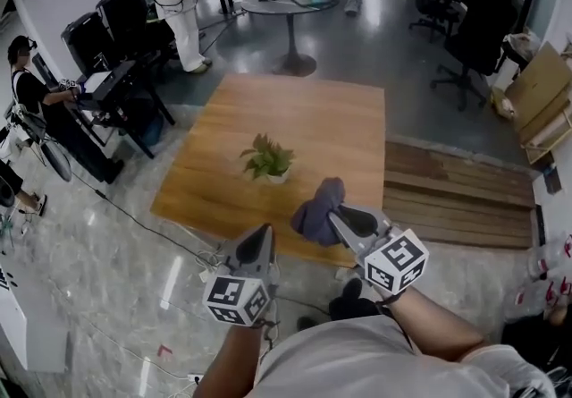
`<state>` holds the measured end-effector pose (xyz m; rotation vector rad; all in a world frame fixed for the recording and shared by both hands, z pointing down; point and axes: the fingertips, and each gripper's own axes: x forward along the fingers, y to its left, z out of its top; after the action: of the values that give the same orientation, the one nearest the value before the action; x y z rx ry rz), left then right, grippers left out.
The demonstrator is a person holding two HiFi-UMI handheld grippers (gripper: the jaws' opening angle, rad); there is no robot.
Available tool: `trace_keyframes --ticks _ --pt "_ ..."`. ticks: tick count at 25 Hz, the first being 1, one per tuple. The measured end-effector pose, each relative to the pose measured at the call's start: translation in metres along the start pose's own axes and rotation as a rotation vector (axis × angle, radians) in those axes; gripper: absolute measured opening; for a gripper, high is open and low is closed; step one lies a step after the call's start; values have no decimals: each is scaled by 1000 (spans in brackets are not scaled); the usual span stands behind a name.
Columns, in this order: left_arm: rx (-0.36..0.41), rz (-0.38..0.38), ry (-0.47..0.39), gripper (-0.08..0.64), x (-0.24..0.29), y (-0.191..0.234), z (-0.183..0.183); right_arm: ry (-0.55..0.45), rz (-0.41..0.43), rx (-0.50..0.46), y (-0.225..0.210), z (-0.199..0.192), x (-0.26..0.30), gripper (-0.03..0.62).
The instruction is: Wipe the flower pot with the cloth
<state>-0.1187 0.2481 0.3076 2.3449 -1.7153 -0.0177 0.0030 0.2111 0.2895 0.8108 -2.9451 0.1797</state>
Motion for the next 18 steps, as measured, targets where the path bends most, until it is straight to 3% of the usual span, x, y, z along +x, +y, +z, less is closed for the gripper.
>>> trace_keyframes --ticks 18 --pt "-98 154 189 6 201 84 -74 139 134 77 -188 -68 116 44"
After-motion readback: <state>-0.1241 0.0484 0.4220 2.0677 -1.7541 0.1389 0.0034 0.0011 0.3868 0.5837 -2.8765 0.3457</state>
